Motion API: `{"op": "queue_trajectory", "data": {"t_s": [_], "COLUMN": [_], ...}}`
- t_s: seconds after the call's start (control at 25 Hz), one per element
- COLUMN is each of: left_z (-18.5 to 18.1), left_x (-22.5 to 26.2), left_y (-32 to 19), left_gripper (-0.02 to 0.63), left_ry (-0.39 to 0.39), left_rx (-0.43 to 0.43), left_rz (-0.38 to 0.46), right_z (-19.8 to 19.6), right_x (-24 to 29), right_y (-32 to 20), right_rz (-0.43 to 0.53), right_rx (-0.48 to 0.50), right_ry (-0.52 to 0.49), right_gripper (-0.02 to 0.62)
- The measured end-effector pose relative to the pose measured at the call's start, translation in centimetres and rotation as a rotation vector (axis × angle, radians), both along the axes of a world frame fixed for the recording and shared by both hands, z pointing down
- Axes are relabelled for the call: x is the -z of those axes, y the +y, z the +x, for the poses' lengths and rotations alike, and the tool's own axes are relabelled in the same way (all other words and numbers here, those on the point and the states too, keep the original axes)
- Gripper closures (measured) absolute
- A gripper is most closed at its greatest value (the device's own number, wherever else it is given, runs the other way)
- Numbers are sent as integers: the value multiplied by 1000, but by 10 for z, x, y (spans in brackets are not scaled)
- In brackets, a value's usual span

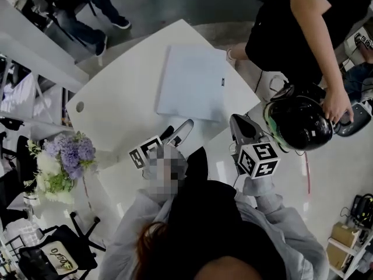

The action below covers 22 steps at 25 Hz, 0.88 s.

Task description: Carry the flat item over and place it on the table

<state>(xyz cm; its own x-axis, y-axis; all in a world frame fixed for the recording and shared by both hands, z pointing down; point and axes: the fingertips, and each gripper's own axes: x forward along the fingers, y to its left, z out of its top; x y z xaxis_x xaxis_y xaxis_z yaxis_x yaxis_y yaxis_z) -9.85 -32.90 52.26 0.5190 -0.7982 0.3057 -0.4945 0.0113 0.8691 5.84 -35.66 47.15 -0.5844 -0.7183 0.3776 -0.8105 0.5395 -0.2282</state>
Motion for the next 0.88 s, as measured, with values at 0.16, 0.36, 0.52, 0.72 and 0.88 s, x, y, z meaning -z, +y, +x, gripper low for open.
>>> {"op": "queue_trajectory", "data": {"t_s": [0.16,0.36,0.52,0.72,0.88], "left_z": [8,14,22,30,28], "left_x": [24,56,80,100,107], "left_y": [20,51,76,102,114], "left_gripper": [92,143,165,229,306], "left_ry": [-66,-186,-262,-406,-444], "left_rx": [-79,-155,-230,-328,-369], "left_rz": [103,223,325,464,553], "right_z": [2,12,19,23,17], "right_x": [9,20,23,29,32], "right_y": [23,58,82,108,120], "right_rz": [25,54,66,79,85], "right_rx": [-5,-25,-35,-47,-55], "right_ry": [-4,-8,-13,-10,-4], "right_gripper": [584,584,584,584,584]}}
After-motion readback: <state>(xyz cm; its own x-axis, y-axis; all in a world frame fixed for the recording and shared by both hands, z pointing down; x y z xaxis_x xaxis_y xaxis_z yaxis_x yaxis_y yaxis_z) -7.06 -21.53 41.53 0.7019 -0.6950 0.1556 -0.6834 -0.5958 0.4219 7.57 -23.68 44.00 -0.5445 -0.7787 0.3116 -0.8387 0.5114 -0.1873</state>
